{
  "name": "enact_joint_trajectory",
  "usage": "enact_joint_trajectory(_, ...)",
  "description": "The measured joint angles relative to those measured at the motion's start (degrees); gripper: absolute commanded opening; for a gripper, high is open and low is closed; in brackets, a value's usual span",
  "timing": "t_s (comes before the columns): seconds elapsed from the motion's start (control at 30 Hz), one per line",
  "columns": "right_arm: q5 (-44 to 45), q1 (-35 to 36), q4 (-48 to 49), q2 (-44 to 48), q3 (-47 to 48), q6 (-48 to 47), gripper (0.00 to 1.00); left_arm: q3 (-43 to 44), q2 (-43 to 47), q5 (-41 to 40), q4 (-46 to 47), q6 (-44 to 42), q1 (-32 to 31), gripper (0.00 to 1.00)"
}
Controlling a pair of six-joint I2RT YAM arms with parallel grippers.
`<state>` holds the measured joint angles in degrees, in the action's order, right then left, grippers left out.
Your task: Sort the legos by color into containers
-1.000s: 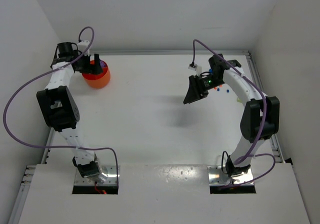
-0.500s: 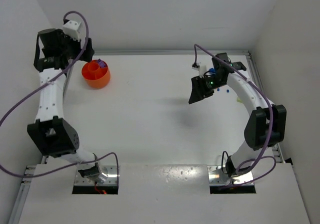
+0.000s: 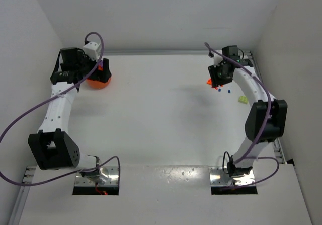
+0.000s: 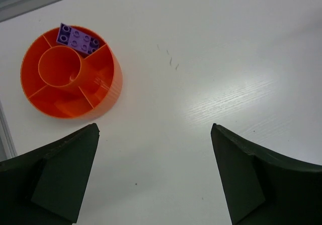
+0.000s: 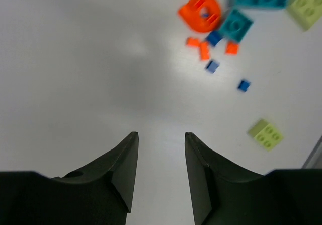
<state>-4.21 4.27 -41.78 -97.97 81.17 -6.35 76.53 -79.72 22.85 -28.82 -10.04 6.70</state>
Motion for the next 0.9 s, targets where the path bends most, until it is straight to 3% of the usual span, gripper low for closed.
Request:
enact_joint_trajectory(0.23,4.0,-5.4,3.2,-15.4,16.2,-3.0,0.43,-0.3,1.6,1.5,-0.1,0.0,-1.1,1.0)
enact_joint_trajectory(0.6,-2.5,-13.9,-2.3,-34.7,40.5,-20.9,0.39,-0.3,-0.4,8.6,0.2,0.0,-1.7,1.0)
enact_joint_trajectory(0.7,-4.3,-15.6,-3.4,-38.0,44.2,-25.1,0.45,-0.3,-2.0,10.2,0.2,0.1,-1.9,1.0)
enact_joint_trajectory(0.9,-6.8,-16.8,-6.9,-43.3,48.3,-32.2,0.68,-0.3,-3.5,12.0,0.5,0.3,-2.3,1.0)
